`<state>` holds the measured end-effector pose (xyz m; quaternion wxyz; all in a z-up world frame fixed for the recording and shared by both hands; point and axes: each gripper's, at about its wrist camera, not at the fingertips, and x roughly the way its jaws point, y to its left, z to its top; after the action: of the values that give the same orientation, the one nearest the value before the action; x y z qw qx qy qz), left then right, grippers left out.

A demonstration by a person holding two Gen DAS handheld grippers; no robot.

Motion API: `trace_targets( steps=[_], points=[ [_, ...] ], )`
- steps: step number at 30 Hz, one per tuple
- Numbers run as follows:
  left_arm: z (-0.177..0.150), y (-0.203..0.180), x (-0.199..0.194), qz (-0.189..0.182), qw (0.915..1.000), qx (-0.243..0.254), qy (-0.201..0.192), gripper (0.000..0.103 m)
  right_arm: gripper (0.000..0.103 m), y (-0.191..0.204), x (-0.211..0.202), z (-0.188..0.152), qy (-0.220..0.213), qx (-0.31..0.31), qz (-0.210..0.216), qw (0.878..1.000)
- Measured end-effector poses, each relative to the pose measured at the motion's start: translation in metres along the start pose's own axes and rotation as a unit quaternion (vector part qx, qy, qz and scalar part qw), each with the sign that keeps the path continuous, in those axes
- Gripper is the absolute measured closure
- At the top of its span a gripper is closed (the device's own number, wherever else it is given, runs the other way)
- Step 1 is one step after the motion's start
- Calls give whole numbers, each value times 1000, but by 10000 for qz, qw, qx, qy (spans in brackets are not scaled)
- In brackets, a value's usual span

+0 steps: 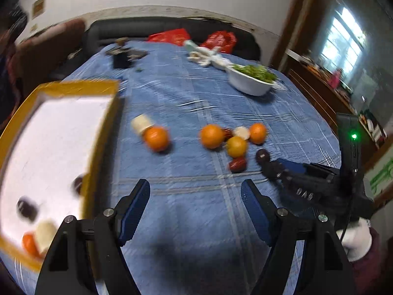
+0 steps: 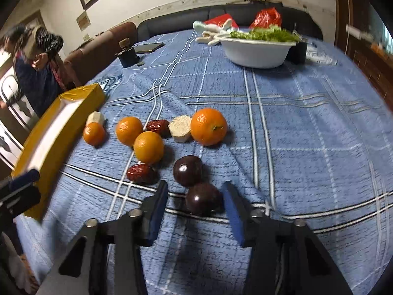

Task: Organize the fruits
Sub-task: 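Grasp a red date with the left tool while the right tool grasps a dark plum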

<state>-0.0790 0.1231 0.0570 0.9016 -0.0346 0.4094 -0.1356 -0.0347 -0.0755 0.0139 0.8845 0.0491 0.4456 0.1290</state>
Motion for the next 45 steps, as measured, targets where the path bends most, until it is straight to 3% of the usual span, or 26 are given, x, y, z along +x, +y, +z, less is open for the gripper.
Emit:
trace_targets(
  steps=[7,8,12,14,15,23,25,28,35,39,42,45],
  points=[
    [16,-42,54,-343,9963,783,76,28,74,-8,-4,0,-5,157,92,9998],
    [17,-44,63,-385,9958,821,121,34,74,-8,-4,0,-6,145,94,9999],
    [22,-41,85,-581,9954,671,346,41,74,-11,-3,1,64,241,98,9996],
    [22,-38,90,-751,9944,611,431,66,74,-9,-3,1,78,241,75,9997],
    [22,-39,93,-795,9938,622,476,71,74,-9,-3,1,86,246,73,9996],
    [15,-54,99,-726,9916,975,434,74,74,-10,-11,1,-17,345,142,9993],
    [14,-55,98,-730,9912,1018,428,80,74,-9,-12,1,-40,336,181,9993],
    [13,-57,96,-684,9910,1089,379,80,74,-10,-10,0,-48,373,236,9990],
    [8,-42,79,-596,9956,709,117,80,74,-7,-14,2,-383,338,238,9984],
    [5,-29,52,-804,9961,361,-74,80,74,-4,-20,2,-582,333,374,9971],
    [-2,-3,14,-1049,9943,-5,-177,80,73,-3,-28,1,-517,529,962,9926],
    [-3,26,-31,-817,9953,-157,-494,80,73,9,-39,-2,-354,722,1753,9812]
  ],
)
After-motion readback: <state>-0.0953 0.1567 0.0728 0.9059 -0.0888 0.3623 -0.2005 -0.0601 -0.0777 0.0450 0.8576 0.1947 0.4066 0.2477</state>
